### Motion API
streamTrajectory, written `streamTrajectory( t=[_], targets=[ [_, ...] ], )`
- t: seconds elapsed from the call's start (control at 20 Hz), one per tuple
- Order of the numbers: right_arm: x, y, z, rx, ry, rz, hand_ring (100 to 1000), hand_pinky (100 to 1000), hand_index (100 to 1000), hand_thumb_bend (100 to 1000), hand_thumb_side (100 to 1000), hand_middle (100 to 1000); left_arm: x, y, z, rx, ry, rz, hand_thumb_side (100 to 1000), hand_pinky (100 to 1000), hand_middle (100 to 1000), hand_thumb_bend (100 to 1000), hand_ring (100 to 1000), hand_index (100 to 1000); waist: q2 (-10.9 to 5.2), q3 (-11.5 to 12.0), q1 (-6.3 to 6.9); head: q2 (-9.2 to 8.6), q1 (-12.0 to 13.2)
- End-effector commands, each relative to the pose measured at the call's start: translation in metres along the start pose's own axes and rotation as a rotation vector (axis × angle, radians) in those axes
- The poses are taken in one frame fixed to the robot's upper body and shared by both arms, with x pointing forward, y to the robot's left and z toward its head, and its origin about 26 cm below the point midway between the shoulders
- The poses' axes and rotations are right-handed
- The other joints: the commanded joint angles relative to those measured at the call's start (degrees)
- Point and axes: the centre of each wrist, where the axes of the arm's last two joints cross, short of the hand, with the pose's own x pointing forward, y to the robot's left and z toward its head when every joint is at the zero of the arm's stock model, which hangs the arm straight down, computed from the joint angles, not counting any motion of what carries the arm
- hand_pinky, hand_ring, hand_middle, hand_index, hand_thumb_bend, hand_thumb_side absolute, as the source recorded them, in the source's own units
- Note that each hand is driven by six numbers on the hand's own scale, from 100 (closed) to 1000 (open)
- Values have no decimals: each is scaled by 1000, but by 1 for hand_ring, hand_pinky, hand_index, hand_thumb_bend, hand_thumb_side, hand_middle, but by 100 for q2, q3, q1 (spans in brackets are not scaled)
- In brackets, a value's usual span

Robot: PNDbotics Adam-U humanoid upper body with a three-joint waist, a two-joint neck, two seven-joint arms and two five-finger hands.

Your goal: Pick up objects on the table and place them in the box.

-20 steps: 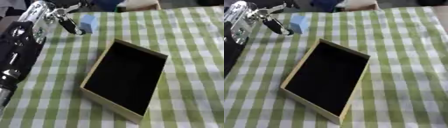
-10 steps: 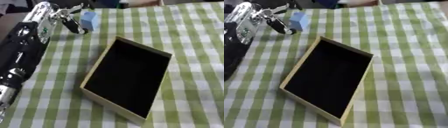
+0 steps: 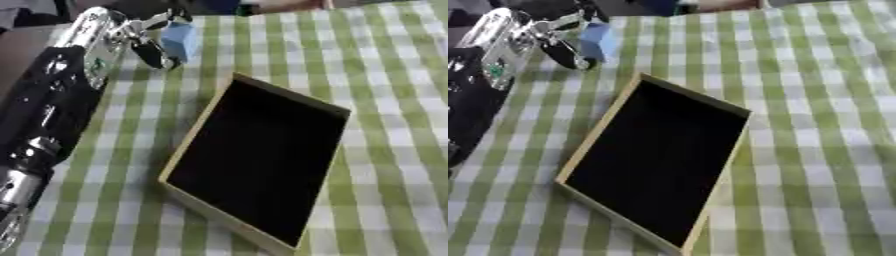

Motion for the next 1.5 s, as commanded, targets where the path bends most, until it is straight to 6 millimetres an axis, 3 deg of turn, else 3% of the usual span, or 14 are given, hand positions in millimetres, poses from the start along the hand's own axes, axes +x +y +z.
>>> streamTrajectory(
  t=[0.05,0.35,0.95,1.25,1.4,1.5],
  targets=[
    [6,-4,-5,-12,-31,9,712,689,855,100,1000,672,-15,24,9,57,47,-17,100,835,858,370,850,900,-111,-20,-2,-129,54],
    [6,-4,-6,-20,-33,7,711,688,854,100,1000,670,-18,25,9,51,60,3,100,827,847,320,846,892,-32,-87,28,-229,139],
    [6,-3,-6,-32,-23,-2,711,687,853,100,1000,670,-19,19,8,10,76,24,100,759,711,259,783,788,75,-177,45,-314,236],
    [6,-3,-5,-38,-18,-6,711,687,852,100,1000,669,-19,19,9,84,104,1,100,646,530,273,590,626,47,-179,53,-259,220],
    [6,-3,-5,-40,-16,-11,710,686,852,100,1000,668,-19,17,9,138,130,-10,100,578,407,254,475,500,38,-202,52,-259,222],
    [6,-2,-5,-40,-14,-13,710,686,852,100,1000,668,-19,14,8,164,143,-11,100,567,384,237,454,478,29,-216,51,-254,226]
  ],
)
